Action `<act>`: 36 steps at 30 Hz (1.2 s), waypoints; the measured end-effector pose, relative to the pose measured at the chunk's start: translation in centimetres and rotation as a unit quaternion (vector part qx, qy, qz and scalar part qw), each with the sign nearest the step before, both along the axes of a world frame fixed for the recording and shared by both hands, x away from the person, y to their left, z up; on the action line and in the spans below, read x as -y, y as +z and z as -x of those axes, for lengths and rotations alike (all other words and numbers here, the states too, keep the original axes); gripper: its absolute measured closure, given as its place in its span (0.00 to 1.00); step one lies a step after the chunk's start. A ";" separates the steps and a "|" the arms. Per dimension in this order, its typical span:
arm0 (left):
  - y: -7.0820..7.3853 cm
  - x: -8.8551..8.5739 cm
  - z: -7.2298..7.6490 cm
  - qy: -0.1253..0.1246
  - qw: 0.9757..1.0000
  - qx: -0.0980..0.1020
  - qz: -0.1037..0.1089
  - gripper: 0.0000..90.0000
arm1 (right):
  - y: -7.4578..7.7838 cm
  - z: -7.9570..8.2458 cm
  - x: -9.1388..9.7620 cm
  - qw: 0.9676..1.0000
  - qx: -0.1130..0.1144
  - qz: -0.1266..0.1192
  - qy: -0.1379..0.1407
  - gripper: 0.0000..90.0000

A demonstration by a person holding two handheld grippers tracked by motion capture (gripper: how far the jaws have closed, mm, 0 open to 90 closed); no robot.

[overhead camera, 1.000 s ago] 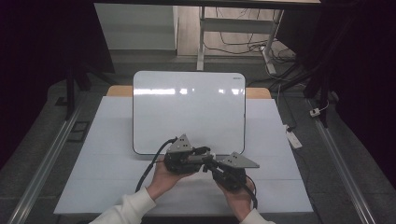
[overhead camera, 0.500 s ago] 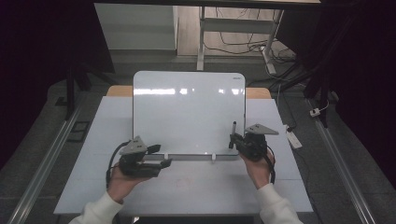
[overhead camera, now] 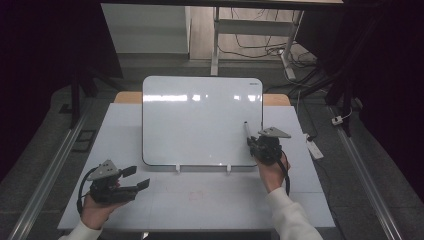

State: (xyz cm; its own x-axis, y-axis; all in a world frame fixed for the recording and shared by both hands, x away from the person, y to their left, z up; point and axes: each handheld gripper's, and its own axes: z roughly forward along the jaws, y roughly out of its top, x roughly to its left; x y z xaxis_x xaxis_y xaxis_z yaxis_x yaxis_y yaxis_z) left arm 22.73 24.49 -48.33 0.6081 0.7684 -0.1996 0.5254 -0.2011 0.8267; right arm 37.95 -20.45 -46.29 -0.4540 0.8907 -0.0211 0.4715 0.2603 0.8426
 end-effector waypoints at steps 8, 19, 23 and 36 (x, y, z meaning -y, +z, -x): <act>-1.2 -1.1 0.8 0.018 1.000 -0.009 -0.011 0.31 | -0.2 1.2 0.5 0.999 0.039 0.002 0.007 0.78; -2.5 -1.9 0.6 0.023 0.999 -0.026 -0.018 0.31 | -0.3 5.4 4.9 0.992 0.068 -0.018 0.101 0.63; -2.8 -1.8 0.3 0.018 0.999 -0.033 -0.018 0.30 | -1.0 6.9 6.4 0.988 0.061 -0.022 0.138 0.57; -2.8 -1.2 0.2 0.002 0.999 -0.030 -0.029 0.28 | -3.0 8.6 8.1 0.983 0.056 -0.020 0.172 0.53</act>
